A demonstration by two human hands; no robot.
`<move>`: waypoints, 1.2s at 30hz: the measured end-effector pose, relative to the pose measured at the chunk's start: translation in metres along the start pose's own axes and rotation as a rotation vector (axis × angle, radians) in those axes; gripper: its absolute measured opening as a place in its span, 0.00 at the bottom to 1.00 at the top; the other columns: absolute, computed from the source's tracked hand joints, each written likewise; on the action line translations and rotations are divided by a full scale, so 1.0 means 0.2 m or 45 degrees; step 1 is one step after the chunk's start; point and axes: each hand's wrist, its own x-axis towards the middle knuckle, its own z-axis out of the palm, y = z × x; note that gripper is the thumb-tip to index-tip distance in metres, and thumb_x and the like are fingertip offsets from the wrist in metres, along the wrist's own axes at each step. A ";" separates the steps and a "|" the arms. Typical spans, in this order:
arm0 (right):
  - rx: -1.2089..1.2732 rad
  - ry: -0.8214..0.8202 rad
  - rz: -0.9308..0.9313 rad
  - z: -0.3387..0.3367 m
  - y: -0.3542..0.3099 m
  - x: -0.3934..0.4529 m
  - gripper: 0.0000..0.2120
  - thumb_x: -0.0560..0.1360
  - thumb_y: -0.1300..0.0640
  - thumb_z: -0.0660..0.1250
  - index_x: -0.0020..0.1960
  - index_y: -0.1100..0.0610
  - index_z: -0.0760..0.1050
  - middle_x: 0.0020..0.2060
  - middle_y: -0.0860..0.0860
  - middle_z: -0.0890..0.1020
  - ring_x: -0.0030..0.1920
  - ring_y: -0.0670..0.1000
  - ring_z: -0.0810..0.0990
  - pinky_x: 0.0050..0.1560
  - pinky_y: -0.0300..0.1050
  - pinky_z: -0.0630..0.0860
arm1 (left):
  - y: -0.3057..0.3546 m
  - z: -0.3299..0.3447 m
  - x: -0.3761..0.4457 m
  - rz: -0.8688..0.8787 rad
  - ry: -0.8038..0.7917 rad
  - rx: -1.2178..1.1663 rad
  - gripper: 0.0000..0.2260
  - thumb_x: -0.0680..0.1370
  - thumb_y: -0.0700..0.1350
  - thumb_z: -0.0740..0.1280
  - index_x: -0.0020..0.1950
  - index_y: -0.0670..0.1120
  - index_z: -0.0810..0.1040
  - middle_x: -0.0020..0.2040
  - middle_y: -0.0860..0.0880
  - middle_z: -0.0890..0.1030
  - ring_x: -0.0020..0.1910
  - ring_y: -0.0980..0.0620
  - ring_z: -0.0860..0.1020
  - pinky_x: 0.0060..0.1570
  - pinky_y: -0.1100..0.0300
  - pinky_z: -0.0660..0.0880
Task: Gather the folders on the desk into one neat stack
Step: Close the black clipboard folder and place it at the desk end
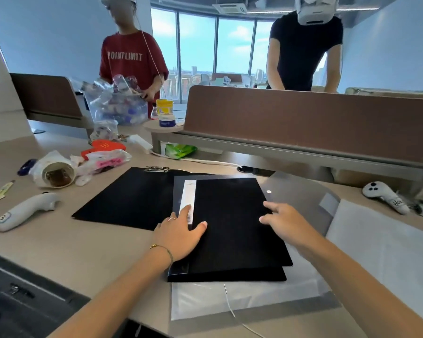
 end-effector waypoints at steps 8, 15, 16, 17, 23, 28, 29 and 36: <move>-0.159 -0.056 0.064 0.16 0.15 0.01 0.32 0.77 0.56 0.66 0.78 0.49 0.62 0.75 0.52 0.69 0.74 0.54 0.66 0.63 0.43 0.66 | 0.03 -0.02 -0.02 -0.029 0.060 -0.176 0.32 0.76 0.60 0.66 0.78 0.53 0.63 0.70 0.47 0.75 0.69 0.44 0.72 0.69 0.48 0.69; -0.003 -0.021 0.090 0.14 0.16 0.00 0.31 0.74 0.57 0.68 0.76 0.47 0.66 0.69 0.51 0.75 0.60 0.50 0.76 0.58 0.42 0.70 | 0.07 -0.20 0.07 -0.249 0.212 -0.957 0.35 0.76 0.49 0.72 0.80 0.48 0.60 0.59 0.45 0.81 0.61 0.46 0.79 0.65 0.49 0.73; 0.023 -0.019 0.092 0.14 0.16 0.00 0.32 0.73 0.56 0.69 0.76 0.47 0.66 0.67 0.51 0.76 0.62 0.50 0.76 0.61 0.44 0.71 | 0.07 -0.21 0.09 -0.242 0.214 -0.922 0.37 0.75 0.52 0.72 0.80 0.47 0.61 0.60 0.45 0.82 0.62 0.45 0.79 0.66 0.46 0.73; 0.046 -0.017 0.101 0.14 0.17 0.00 0.32 0.72 0.56 0.69 0.75 0.46 0.67 0.65 0.50 0.77 0.61 0.50 0.77 0.62 0.45 0.72 | 0.07 -0.23 0.10 -0.243 0.176 -0.915 0.36 0.74 0.54 0.73 0.79 0.46 0.64 0.60 0.45 0.82 0.61 0.45 0.80 0.63 0.46 0.75; 0.291 -0.008 0.109 0.12 0.17 0.00 0.27 0.76 0.61 0.67 0.74 0.50 0.69 0.66 0.50 0.76 0.57 0.48 0.77 0.55 0.39 0.70 | 0.21 -0.29 0.07 -0.183 -0.080 -1.230 0.18 0.78 0.45 0.69 0.68 0.45 0.76 0.58 0.41 0.82 0.54 0.43 0.81 0.47 0.50 0.79; 0.578 0.174 0.059 0.06 0.17 -0.03 0.23 0.78 0.64 0.62 0.71 0.51 0.72 0.60 0.50 0.80 0.55 0.48 0.80 0.50 0.38 0.74 | 0.36 -0.35 -0.01 -0.030 0.029 -1.310 0.15 0.81 0.45 0.67 0.68 0.49 0.76 0.61 0.46 0.81 0.59 0.43 0.79 0.53 0.48 0.79; 0.616 0.212 0.045 0.04 0.17 -0.04 0.24 0.78 0.64 0.62 0.72 0.50 0.71 0.64 0.51 0.79 0.58 0.50 0.80 0.52 0.40 0.75 | 0.39 -0.35 -0.02 -0.011 0.032 -1.302 0.14 0.81 0.46 0.66 0.67 0.50 0.76 0.61 0.47 0.81 0.60 0.43 0.78 0.57 0.45 0.78; 0.665 0.463 -0.117 -0.27 0.17 -0.17 0.27 0.79 0.67 0.63 0.75 0.51 0.69 0.65 0.45 0.77 0.63 0.47 0.76 0.61 0.41 0.73 | 0.59 -0.30 -0.08 0.105 0.097 -1.452 0.14 0.81 0.45 0.65 0.67 0.48 0.78 0.59 0.45 0.84 0.56 0.42 0.82 0.54 0.46 0.80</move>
